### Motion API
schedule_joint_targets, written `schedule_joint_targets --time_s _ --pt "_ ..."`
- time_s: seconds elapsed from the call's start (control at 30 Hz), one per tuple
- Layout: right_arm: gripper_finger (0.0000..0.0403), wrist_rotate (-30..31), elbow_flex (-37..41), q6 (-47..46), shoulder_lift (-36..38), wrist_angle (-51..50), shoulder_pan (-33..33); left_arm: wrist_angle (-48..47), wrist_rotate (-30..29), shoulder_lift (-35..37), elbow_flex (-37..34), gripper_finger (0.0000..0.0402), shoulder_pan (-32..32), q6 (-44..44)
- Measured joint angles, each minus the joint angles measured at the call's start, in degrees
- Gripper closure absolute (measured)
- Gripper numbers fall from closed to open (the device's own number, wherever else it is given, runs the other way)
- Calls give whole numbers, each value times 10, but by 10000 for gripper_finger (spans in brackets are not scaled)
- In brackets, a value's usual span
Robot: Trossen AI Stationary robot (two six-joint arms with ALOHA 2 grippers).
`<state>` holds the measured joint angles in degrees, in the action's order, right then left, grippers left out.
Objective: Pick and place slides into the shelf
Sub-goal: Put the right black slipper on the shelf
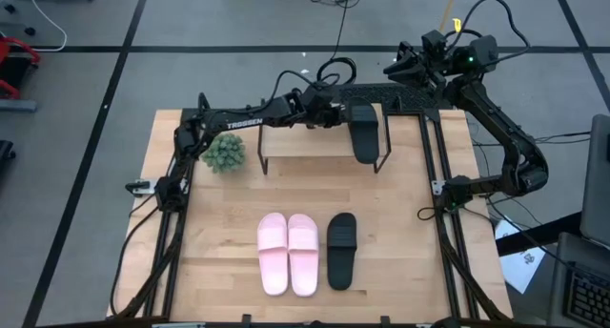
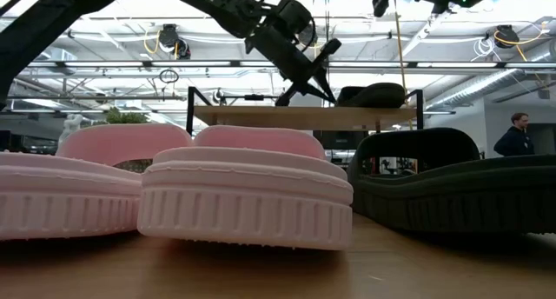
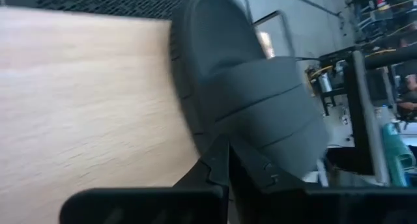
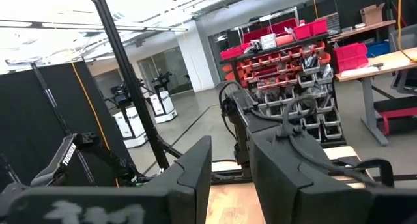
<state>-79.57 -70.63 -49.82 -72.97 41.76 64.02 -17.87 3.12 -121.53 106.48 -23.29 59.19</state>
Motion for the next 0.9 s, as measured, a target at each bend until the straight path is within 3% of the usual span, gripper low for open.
schedule_joint_targets --time_s 0.9 --pt "310 4 0 13 0 -2 0 58 15 -16 0 400 14 24"
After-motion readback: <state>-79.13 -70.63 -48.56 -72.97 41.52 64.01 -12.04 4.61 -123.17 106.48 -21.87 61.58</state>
